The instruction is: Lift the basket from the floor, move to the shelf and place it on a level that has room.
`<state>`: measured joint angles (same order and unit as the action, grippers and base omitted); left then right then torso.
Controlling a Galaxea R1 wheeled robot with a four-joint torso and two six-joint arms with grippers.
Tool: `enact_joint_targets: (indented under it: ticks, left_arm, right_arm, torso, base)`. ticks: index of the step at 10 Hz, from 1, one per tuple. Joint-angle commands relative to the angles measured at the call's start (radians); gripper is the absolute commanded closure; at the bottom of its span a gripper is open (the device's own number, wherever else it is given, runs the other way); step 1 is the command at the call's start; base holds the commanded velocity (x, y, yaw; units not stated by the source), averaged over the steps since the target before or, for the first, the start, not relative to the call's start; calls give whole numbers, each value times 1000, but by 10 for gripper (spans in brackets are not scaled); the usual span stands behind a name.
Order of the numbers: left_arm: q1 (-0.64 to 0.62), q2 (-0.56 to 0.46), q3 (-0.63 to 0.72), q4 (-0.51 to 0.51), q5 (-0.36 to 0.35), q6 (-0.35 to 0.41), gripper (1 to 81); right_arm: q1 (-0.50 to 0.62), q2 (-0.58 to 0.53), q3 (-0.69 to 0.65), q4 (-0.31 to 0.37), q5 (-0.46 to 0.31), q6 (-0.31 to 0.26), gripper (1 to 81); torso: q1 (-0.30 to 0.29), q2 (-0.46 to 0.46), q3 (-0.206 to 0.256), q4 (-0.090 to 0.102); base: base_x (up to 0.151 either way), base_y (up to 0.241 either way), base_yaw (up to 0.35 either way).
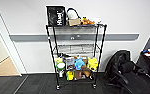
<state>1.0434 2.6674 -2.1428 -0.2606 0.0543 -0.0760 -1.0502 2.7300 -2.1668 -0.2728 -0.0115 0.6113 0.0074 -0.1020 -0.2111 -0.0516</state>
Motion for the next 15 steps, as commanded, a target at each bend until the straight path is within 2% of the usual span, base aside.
enact_joint_targets:
  ticks: [1, 8, 15]
  left_arm:
    - [-110, -18, 20, 7, 29, 7, 811]
    - [-110, -21, 20, 6, 29, 7, 811]
    - [-110, -20, 20, 6, 29, 7, 811]
  right_arm:
    - [110, -11, 16, -3, 2, 1, 811]
    - [110, -11, 18, -3, 4, 1, 811]
    - [110, -11, 16, -3, 2, 1, 811]
  torso:
    - [0, 0, 0, 0]
    - [0, 0, 0, 0]
    - [0, 0, 0, 0]
  base:
    - [94, 0, 0]
    - [100, 0, 0]
    - [137, 0, 0]
